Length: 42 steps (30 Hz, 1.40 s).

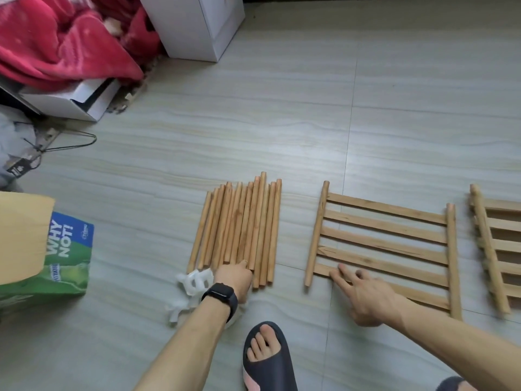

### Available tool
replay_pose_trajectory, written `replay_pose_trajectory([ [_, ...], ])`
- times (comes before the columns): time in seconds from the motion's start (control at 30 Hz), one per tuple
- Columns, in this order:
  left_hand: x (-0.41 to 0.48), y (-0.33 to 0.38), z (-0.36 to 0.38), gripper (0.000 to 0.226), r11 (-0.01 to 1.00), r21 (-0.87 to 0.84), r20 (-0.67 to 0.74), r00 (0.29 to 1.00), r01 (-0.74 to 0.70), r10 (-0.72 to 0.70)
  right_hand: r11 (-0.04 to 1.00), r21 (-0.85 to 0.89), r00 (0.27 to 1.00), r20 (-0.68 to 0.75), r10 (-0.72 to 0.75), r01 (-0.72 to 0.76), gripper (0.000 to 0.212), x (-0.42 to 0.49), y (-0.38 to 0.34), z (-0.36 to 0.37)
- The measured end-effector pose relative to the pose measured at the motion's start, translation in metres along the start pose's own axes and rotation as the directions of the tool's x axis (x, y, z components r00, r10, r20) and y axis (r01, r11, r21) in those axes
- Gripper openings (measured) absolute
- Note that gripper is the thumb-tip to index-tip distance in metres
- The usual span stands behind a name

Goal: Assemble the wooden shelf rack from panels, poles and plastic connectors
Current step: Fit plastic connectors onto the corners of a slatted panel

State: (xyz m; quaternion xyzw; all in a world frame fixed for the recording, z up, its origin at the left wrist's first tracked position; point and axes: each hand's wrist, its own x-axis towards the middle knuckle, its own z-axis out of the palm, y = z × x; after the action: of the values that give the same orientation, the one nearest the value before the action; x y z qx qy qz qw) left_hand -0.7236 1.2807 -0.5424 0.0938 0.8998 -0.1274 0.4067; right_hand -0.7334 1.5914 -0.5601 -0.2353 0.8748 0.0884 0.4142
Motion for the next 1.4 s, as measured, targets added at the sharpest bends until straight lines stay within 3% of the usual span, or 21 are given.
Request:
replay_pose_trajectory([
  [0.13,-0.003,0.003,0.003,0.043,0.989,0.139,-0.019,0.998,-0.056,0.059,1.0,0.011,0.998,0.07,-0.007,0.007,0.084,-0.002,0.0,-0.001],
  [0.4,-0.004,0.004,0.003,0.025,0.981,0.187,-0.034,0.997,-0.062,0.069,0.999,-0.016,0.999,0.037,-0.03,0.03,0.086,-0.007,0.002,0.002],
  [0.77,-0.004,0.022,0.021,0.032,0.909,0.374,-0.001,0.98,-0.185,0.2,0.999,-0.001,0.999,-0.016,-0.043,0.043,0.087,-0.005,0.005,0.011],
  [1.13,-0.011,0.022,0.023,0.034,0.955,0.261,0.105,0.988,-0.14,0.116,0.998,0.024,0.998,-0.027,-0.06,0.06,0.086,-0.007,0.008,0.016],
  [1.23,-0.014,0.02,0.005,0.029,0.992,0.111,0.083,0.995,-0.068,0.059,0.998,0.026,0.998,-0.002,-0.061,0.061,0.087,-0.007,0.009,0.016],
  [1.3,-0.013,0.014,-0.017,0.019,0.991,-0.135,0.013,1.0,-0.012,0.014,0.997,0.057,0.998,0.023,-0.061,0.06,0.086,-0.004,0.01,0.015],
  [1.37,-0.007,0.007,-0.042,0.009,0.859,-0.512,-0.06,0.997,0.014,-0.051,0.991,0.122,0.997,0.045,-0.06,0.054,0.085,-0.002,0.014,0.01],
  [1.4,-0.005,0.006,-0.055,0.008,0.715,-0.7,-0.088,0.992,0.003,-0.091,0.984,0.171,0.997,0.047,-0.057,0.049,0.085,-0.001,0.016,0.008],
])
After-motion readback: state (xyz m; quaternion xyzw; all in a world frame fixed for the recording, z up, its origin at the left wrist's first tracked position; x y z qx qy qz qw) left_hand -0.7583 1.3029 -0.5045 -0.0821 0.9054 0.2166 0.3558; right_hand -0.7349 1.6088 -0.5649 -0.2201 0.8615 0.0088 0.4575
